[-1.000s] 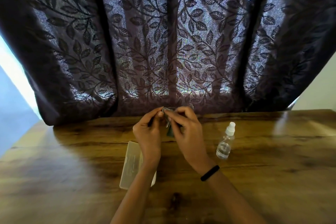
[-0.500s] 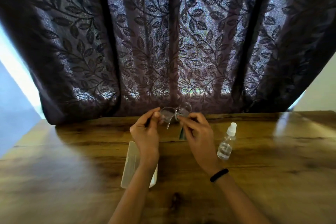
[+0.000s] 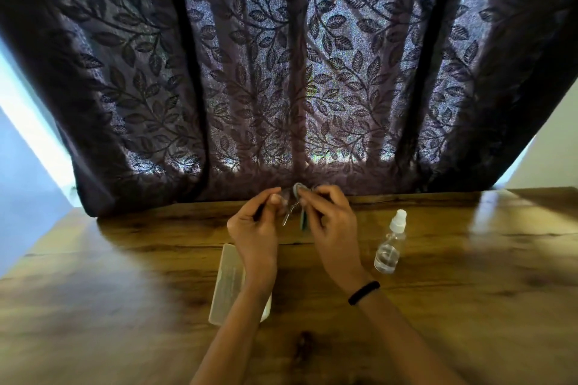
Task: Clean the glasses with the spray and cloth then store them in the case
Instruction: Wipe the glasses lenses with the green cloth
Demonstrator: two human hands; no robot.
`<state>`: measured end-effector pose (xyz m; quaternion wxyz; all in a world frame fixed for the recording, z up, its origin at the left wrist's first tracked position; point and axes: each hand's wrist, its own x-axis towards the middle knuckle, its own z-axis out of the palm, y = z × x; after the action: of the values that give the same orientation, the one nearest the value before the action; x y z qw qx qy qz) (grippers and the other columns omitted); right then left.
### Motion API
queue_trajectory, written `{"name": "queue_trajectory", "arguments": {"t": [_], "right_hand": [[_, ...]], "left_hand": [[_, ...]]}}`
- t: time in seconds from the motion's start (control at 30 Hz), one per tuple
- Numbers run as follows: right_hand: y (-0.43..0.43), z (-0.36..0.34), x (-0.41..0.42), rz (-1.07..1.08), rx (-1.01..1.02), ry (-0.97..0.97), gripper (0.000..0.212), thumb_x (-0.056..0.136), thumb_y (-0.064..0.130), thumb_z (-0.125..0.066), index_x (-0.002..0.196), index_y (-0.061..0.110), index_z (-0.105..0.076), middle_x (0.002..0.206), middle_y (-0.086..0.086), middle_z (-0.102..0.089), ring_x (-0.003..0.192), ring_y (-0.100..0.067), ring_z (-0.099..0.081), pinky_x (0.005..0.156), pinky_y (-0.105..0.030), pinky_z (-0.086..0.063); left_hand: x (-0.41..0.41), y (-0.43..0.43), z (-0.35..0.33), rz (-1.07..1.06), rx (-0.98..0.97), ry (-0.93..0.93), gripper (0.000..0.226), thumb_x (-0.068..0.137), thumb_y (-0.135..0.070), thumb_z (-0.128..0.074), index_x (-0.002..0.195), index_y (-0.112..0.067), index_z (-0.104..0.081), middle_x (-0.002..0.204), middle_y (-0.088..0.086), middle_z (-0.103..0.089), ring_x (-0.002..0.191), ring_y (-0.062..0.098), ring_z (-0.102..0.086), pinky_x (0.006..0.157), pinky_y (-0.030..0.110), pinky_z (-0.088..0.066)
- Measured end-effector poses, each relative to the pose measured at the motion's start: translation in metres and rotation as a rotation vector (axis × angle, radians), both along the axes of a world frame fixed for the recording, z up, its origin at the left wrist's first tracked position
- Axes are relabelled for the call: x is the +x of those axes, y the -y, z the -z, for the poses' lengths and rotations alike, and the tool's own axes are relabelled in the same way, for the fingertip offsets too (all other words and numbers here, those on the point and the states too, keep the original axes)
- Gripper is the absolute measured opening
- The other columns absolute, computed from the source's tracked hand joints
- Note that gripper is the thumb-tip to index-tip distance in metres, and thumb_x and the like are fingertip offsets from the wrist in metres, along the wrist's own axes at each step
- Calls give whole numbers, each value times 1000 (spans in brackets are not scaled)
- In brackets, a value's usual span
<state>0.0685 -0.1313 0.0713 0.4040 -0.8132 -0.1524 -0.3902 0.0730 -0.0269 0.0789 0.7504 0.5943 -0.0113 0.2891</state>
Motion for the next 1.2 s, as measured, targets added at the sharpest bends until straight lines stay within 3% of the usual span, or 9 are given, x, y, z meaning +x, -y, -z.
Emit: {"name": "queue_trajectory", "arguments": {"t": [0.13,0.27,0.43,0.63,0.7,0.77,0.9,1.07,1.2], "right_hand": [[10,4,8,-12,321,-108,24,87,5,-59,108,14,-64,95,-3,-55,81,-3,-54,70,-7,-46],[27,13,9,-43,762,-314,23,86,7,-58,101,23,-64,100,-2,-64,88,-9,-62,74,-22,-55],[38,10,11,-386,1321,-535,19,85,4,-56,94,15,-67,83,3,-74,77,-11,-69,61,-21,-57],[42,2,14,-301,1063,-431,19,82,6,-60,95,19,-68,89,2,-72,81,-11,-69,65,-25,-58],[41,1,14,-246,950,-394,21,82,8,-61,97,20,-67,98,-1,-70,88,-14,-67,72,-27,-58],[40,0,15,-202,847,-365,22,83,9,-61,98,25,-66,100,2,-68,90,-8,-65,72,-19,-56],[37,1,16,-164,681,-312,25,84,8,-62,104,22,-64,100,8,-65,89,7,-61,75,-9,-50],[34,9,11,-34,284,-247,23,83,11,-64,106,15,-67,119,5,-47,109,-5,-46,88,-2,-39],[35,7,10,-22,64,-121,24,83,9,-64,106,13,-68,115,3,-47,105,-5,-46,90,-8,-43]], "left_hand": [[1,-2,1,-11,-23,3,32,82,3,-61,75,-27,-70,62,-14,-70,64,2,-64,65,17,-54],[0,-4,4,1,-53,14,29,81,0,-62,76,-27,-72,63,-10,-71,66,8,-65,66,19,-55],[-3,-5,8,98,-64,9,28,81,1,-60,76,-24,-71,63,-9,-71,64,5,-66,63,15,-53],[0,-29,22,263,324,-119,20,84,-2,-57,100,-8,-66,71,-5,-70,63,8,-68,59,15,-54],[0,-34,23,315,510,-142,19,86,-2,-56,95,-13,-68,75,-6,-68,66,9,-68,61,13,-54],[-1,-36,23,337,621,-127,26,86,-1,-55,84,-25,-66,75,-8,-67,66,5,-67,60,11,-52],[-1,-37,24,285,647,-85,25,85,-1,-58,84,-24,-66,74,-11,-67,63,1,-67,59,15,-55],[0,-35,27,268,612,-88,20,85,-2,-58,88,-20,-68,73,-5,-69,64,9,-69,63,27,-59],[-1,-35,24,281,601,-94,26,85,-2,-58,84,-25,-69,72,-8,-69,64,8,-68,63,26,-59]]}}
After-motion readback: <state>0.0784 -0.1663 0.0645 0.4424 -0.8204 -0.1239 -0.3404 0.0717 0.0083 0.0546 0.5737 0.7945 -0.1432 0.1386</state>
